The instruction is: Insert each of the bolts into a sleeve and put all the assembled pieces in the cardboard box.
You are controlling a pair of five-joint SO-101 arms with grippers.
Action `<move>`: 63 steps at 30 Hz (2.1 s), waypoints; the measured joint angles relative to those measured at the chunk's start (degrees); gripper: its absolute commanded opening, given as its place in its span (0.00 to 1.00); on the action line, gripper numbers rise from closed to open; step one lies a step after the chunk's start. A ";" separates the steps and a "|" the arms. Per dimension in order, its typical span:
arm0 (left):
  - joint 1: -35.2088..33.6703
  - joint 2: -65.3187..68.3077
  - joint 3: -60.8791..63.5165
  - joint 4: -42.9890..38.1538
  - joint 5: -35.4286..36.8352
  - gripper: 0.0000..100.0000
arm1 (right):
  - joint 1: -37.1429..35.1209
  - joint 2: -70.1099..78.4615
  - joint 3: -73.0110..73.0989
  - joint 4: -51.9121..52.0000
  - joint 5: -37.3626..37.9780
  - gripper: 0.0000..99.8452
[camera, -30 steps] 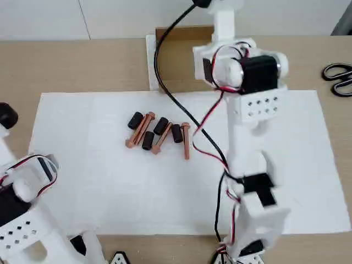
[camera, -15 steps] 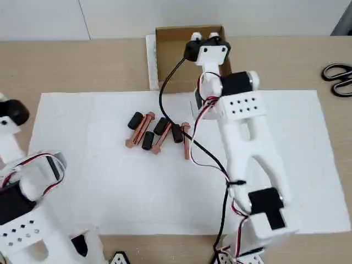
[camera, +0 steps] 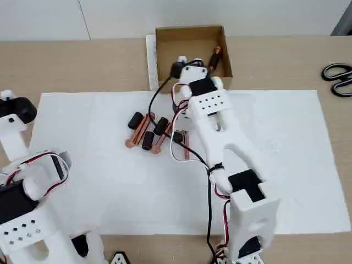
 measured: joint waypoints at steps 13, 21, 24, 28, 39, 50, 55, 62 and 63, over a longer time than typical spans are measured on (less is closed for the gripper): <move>0.00 0.00 2.55 -0.44 -0.09 0.19 | -5.01 0.18 -0.70 -3.60 9.05 0.19; 0.00 0.00 2.55 -0.44 -0.09 0.19 | -4.92 0.88 -0.70 -6.59 10.02 0.18; 0.00 0.00 2.55 -0.44 -0.09 0.19 | -5.10 3.08 -0.70 -6.95 10.02 0.18; 0.00 0.00 2.55 -0.44 -0.09 0.19 | -4.92 5.98 -0.70 -7.91 10.02 0.18; 0.00 0.00 2.55 -0.44 -0.09 0.19 | -5.01 6.68 -0.70 -9.05 10.02 0.18; 0.00 0.00 2.55 -0.62 -0.09 0.19 | -5.10 6.77 -0.70 -9.67 10.02 0.12; 0.00 0.00 2.55 -0.62 -0.09 0.19 | -4.66 6.77 -0.70 -10.37 10.02 0.06; 0.00 0.00 2.64 -0.62 -0.09 0.19 | -4.57 9.85 -2.90 -10.81 10.02 0.04; 0.00 0.00 2.64 -0.62 -0.09 0.19 | -4.57 10.55 -3.34 -10.99 10.02 0.04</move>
